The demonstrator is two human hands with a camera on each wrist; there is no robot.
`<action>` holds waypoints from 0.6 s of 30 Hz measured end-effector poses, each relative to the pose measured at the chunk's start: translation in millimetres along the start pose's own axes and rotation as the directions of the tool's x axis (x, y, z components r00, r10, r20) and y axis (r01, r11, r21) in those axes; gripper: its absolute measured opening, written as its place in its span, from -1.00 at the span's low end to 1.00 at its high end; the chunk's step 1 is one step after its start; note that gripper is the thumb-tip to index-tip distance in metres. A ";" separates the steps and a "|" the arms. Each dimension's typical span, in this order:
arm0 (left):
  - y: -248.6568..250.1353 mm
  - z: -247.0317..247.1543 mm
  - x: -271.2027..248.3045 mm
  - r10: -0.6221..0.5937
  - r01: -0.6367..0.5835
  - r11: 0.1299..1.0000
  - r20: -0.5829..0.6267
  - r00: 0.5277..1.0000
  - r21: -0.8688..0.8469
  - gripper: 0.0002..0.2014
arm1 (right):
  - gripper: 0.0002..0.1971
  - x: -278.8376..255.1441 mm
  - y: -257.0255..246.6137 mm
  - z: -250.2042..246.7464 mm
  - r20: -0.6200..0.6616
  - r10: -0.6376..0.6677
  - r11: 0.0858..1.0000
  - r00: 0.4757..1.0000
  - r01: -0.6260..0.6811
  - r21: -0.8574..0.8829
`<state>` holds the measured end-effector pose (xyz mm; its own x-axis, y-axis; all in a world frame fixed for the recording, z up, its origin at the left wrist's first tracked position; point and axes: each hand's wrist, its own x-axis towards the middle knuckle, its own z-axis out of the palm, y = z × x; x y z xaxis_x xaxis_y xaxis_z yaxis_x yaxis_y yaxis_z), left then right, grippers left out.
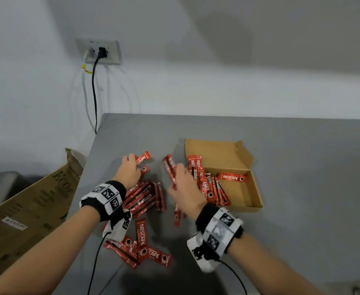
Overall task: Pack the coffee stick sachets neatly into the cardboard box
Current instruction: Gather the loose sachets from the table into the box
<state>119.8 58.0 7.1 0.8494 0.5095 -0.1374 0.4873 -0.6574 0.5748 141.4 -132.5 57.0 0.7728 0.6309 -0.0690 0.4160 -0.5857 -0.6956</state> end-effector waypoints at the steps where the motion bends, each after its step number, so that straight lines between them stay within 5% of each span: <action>1: 1.9 0.0 -0.6 0.005 -0.005 1.000 0.000 1.000 -0.012 -0.77 | -0.69 4.8 3.5 -13.2 -0.071 0.021 0.999 0.997 -0.019 0.032; 6: 17.6 1.2 -2.4 0.054 -0.054 0.998 0.010 0.998 -0.045 -0.81 | -0.80 25.4 45.4 -47.6 -0.289 0.102 0.995 0.952 -0.103 0.014; 14: 48.9 5.6 -13.4 0.124 -0.119 0.988 0.042 0.991 -0.097 -0.82 | -0.70 21.5 78.7 -38.8 -0.173 0.121 0.983 0.978 -0.142 -0.116; 18: 78.9 6.5 -24.4 0.166 -0.145 0.976 0.122 0.978 -0.164 -0.46 | -0.53 14.6 79.6 -39.9 -0.124 0.161 0.975 0.979 -0.177 -0.131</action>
<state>138.8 -10.0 50.5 0.9369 0.3213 -0.1377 0.3189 -0.6243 0.7132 204.9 -190.2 29.1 0.8831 0.4601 -0.0913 0.3317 -0.7500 -0.5722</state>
